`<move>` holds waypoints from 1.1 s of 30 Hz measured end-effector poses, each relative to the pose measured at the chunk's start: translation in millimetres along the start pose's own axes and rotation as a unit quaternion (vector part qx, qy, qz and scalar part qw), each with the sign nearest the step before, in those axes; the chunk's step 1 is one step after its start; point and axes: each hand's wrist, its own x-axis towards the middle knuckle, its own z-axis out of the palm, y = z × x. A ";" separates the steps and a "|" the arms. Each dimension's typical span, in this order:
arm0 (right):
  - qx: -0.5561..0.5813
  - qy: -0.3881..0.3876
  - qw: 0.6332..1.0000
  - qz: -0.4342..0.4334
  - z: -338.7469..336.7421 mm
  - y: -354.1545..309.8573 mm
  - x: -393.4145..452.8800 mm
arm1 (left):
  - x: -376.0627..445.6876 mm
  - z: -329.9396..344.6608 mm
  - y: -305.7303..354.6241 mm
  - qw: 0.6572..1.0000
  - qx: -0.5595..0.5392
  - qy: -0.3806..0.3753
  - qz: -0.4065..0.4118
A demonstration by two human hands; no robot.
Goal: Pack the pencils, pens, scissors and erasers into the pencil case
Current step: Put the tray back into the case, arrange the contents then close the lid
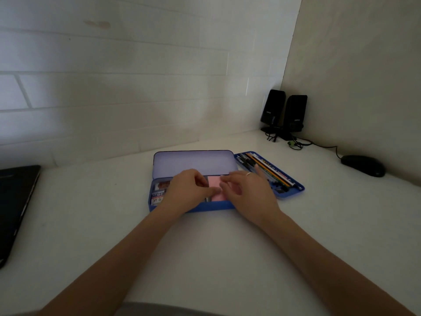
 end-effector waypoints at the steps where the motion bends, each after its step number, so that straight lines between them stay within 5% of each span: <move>1: -0.001 -0.001 1.000 -0.001 1.4 0.4 -0.6 | -0.4 0.7 0.5 1.000 0.005 -0.005 0.003; 9: 0.112 0.019 0.993 -0.042 5.1 -9.2 -4.0 | -2.1 -3.1 10.1 0.960 -0.274 -0.004 -0.050; 14: 0.276 0.015 0.958 -0.079 -3.2 -17.3 -4.6 | 1.0 -5.2 12.4 0.942 -0.321 -0.066 -0.079; 20: 0.284 0.161 0.944 -0.043 -9.2 -17.7 0.5 | 8.4 -43.6 5.7 0.899 -0.429 0.044 -0.079; 27: 0.200 -0.187 0.956 -0.107 -2.4 -50.1 28.9 | -1.0 -91.1 -24.5 0.907 -0.382 0.162 -0.076; 33: 0.160 -0.215 0.955 -0.123 23.9 -82.6 46.6 | -6.3 -101.7 -46.8 0.900 -0.356 0.223 -0.120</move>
